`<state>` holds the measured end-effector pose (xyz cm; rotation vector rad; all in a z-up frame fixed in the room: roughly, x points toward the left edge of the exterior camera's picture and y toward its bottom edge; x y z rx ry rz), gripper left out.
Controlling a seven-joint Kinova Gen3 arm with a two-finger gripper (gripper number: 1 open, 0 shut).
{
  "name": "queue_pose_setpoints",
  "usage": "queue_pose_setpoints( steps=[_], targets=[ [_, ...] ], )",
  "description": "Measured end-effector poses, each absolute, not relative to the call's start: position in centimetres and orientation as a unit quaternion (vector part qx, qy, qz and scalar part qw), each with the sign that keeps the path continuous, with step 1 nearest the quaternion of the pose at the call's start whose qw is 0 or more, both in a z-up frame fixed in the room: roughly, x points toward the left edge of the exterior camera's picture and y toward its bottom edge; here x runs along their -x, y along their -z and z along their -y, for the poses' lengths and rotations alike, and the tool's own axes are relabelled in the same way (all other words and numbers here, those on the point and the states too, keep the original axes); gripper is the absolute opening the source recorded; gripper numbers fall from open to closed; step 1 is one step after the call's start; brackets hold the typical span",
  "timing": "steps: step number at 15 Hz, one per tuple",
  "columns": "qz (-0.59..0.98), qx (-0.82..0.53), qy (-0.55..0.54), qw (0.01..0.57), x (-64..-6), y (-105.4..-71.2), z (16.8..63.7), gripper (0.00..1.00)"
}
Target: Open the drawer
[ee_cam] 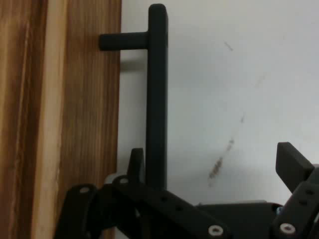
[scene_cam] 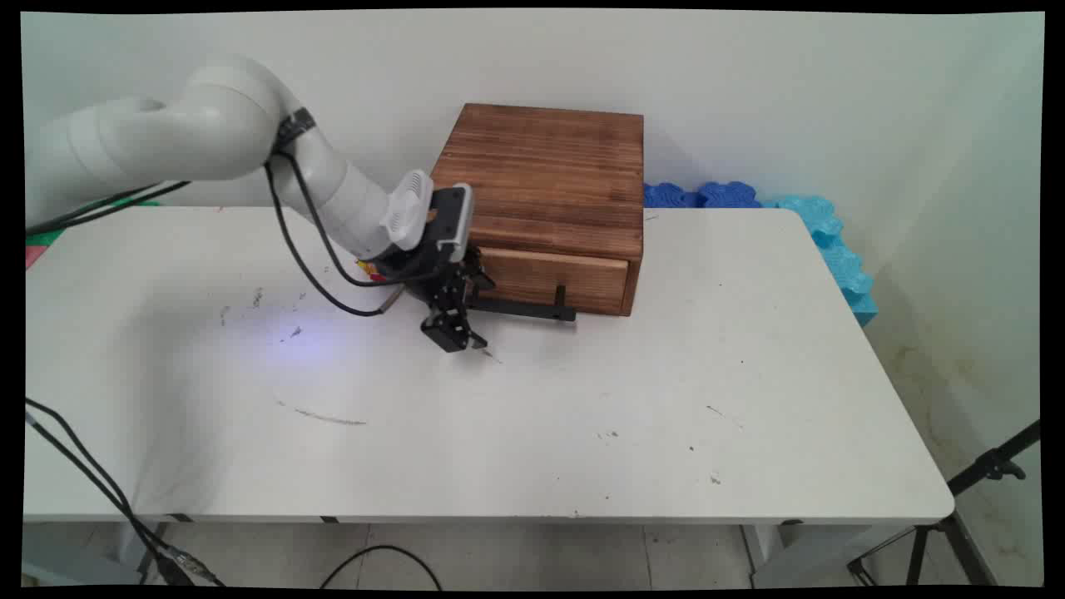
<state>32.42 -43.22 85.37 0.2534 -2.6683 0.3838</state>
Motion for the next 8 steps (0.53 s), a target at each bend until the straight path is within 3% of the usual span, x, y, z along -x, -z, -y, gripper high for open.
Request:
queue_pose_setpoints(
  steps=[8],
  targets=[
    [0.964,-0.080,-0.154,0.200,-30.6,-83.0,44.3,1.00]
  ],
)
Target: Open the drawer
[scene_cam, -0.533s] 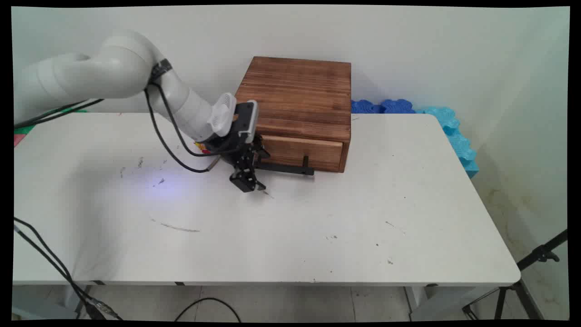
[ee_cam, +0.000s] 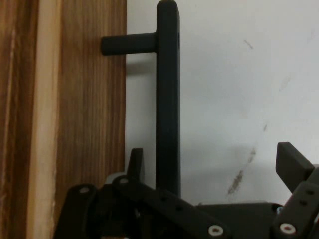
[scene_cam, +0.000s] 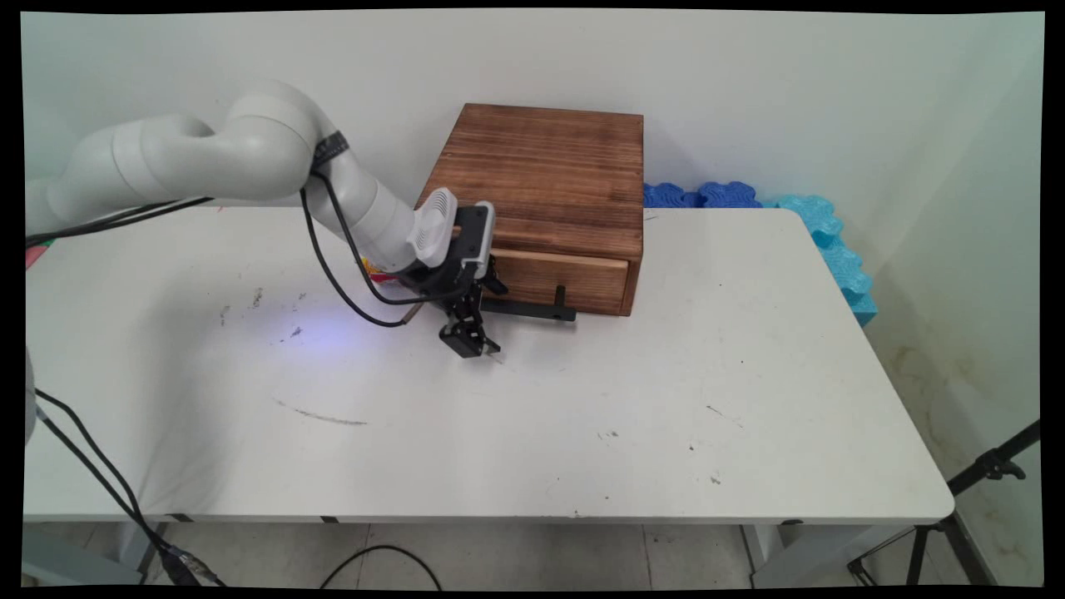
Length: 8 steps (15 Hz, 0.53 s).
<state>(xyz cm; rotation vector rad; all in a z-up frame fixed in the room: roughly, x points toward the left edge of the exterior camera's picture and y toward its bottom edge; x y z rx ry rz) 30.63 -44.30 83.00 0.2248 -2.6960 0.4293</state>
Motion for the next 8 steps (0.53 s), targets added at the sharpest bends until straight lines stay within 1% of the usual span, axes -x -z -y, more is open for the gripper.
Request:
queue_pose_setpoints(
  steps=[8],
  targets=[
    [0.966,-0.075,-0.161,0.190,-29.8,-81.6,44.6,1.00]
  ],
)
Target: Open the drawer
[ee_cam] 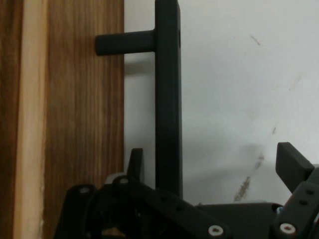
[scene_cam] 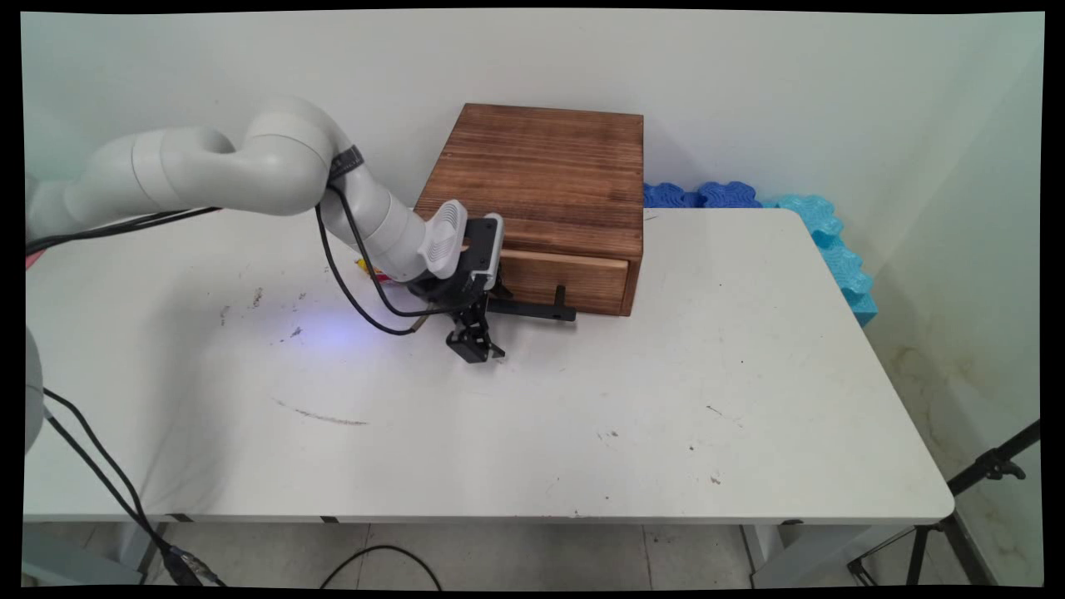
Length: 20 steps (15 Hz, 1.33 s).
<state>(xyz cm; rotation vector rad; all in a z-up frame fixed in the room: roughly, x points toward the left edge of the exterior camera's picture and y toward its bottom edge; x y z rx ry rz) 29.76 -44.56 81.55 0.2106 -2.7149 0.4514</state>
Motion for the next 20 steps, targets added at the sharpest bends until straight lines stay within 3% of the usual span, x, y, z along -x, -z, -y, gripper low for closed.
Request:
queue_pose_setpoints(
  steps=[20],
  targets=[
    [0.967,-0.088,-0.159,0.177,-28.4,-81.0,42.0,1.00]
  ],
)
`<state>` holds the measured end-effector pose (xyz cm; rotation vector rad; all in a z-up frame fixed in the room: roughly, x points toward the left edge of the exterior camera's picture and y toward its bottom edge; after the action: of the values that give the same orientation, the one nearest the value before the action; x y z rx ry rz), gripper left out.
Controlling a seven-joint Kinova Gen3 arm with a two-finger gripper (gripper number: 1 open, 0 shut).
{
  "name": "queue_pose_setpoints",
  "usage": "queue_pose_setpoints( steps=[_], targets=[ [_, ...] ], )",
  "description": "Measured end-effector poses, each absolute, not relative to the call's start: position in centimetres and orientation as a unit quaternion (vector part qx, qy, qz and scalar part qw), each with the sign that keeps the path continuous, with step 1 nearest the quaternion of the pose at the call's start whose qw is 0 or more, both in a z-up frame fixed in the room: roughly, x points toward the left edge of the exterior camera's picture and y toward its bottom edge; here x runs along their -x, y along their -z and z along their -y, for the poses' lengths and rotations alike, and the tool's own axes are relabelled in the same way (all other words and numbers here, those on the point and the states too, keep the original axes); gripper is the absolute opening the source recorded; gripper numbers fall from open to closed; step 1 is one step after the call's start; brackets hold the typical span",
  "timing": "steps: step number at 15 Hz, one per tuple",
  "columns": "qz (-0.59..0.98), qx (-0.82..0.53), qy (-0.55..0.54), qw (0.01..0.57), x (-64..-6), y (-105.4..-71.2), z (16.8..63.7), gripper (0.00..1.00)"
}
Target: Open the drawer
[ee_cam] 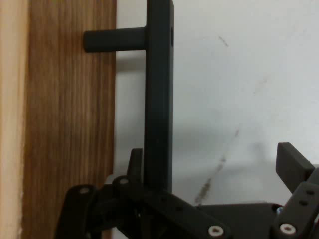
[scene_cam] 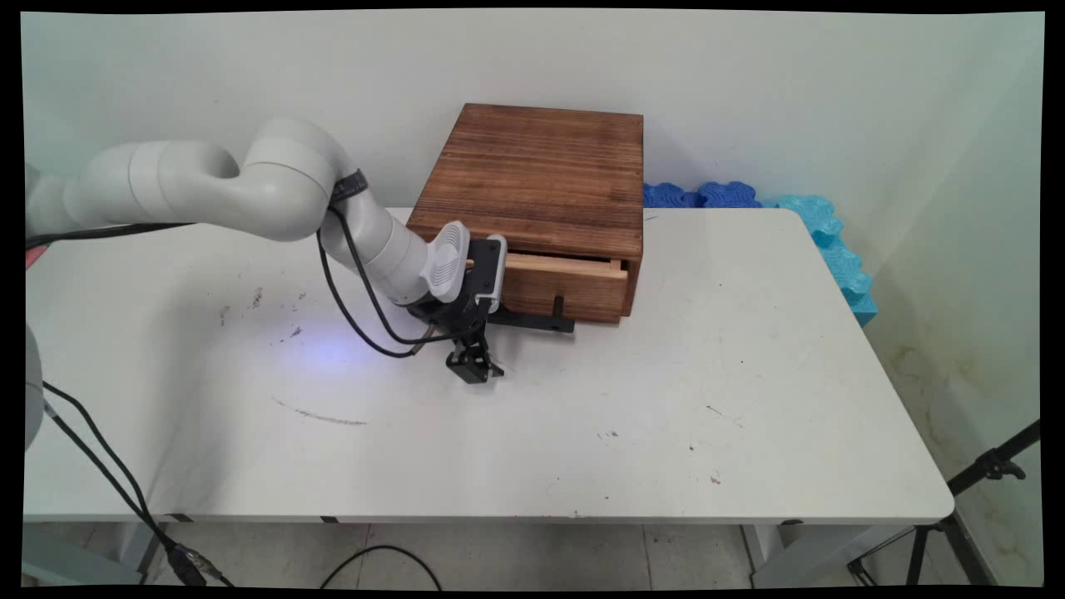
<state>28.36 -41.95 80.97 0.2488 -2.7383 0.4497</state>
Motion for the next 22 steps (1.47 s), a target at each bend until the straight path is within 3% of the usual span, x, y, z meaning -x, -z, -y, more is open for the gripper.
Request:
queue_pose_setpoints(
  steps=[22],
  targets=[
    [0.972,-0.102,-0.119,0.175,-26.8,-82.0,33.8,1.00]
  ],
)
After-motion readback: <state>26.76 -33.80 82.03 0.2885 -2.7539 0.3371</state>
